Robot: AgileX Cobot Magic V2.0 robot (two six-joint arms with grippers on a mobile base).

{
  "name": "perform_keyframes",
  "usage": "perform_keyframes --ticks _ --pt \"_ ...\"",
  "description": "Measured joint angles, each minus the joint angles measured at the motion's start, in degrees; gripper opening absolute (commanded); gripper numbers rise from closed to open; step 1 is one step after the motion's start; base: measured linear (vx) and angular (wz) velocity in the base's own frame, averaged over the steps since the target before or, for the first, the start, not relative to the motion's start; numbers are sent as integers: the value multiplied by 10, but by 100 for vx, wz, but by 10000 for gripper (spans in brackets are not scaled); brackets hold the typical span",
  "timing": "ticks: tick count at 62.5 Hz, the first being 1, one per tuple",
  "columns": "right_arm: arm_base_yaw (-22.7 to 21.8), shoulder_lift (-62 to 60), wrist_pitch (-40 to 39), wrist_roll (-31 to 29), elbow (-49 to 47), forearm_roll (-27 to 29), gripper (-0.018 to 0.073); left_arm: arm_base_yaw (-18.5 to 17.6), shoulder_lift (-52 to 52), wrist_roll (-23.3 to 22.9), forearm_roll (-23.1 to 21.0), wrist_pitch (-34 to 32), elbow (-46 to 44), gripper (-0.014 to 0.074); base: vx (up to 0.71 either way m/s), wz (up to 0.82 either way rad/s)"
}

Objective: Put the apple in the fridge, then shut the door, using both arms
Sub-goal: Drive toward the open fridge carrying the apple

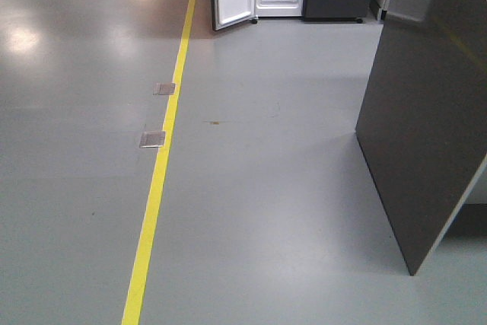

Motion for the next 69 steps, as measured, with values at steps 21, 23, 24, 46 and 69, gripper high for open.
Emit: perform_keyframes --ticks 21,23,24,46,69 --pt "0 0 0 0 0 0 391 0 0 0 0 0 0 -6 22 3" --pt "0 0 0 0 0 0 391 0 0 0 0 0 0 -6 25 1" --pt "0 0 0 0 0 0 391 0 0 0 0 0 0 -6 25 1" --pt "0 0 0 0 0 0 391 0 0 0 0 0 0 -6 26 2" --pt "0 0 0 0 0 0 391 0 0 0 0 0 0 -6 28 2"
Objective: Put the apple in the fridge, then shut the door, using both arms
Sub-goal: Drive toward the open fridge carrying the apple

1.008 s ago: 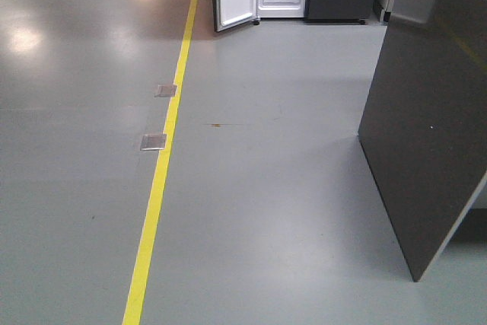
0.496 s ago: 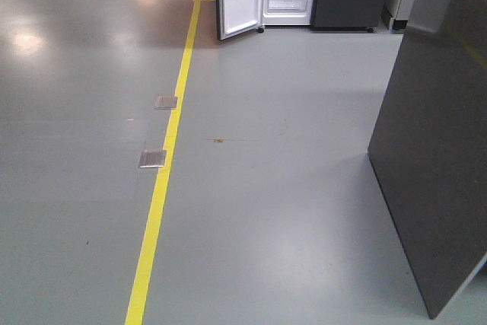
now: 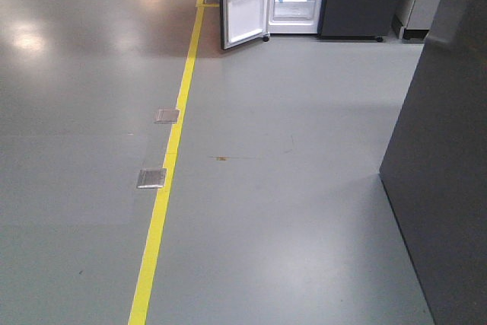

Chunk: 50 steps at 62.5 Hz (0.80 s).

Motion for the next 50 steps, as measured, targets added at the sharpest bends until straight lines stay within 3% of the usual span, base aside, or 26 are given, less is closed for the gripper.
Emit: perform_keyframes --ticks 50 --pt "0 0 0 0 0 0 391 0 0 0 0 0 0 -6 29 -2"
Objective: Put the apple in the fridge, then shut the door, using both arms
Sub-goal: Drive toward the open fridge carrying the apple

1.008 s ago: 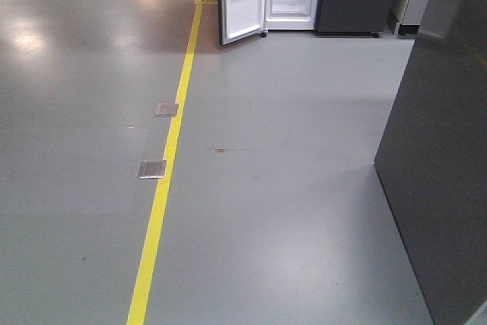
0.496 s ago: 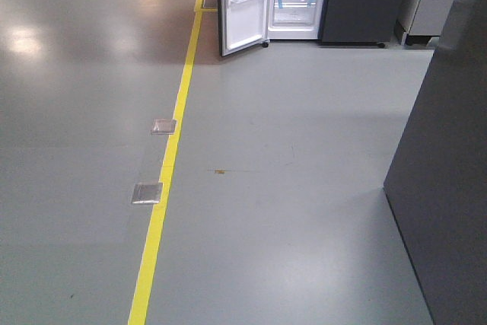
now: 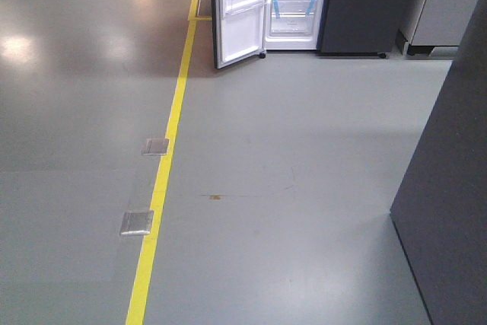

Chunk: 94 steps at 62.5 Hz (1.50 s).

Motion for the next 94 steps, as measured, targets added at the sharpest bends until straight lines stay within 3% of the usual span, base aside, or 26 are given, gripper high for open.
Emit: perform_keyframes --ticks 94 --pt "0 0 0 0 0 1 391 0 0 0 0 1 0 -6 33 1"
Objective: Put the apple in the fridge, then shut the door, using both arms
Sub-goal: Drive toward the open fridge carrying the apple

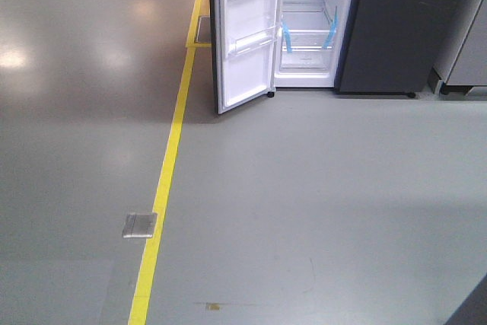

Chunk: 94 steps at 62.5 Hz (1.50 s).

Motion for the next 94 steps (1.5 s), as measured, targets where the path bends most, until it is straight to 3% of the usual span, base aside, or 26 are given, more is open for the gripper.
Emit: perform_keyframes --ticks 94 --pt "0 0 0 0 0 0 391 0 0 0 0 -1 0 -6 33 -2"
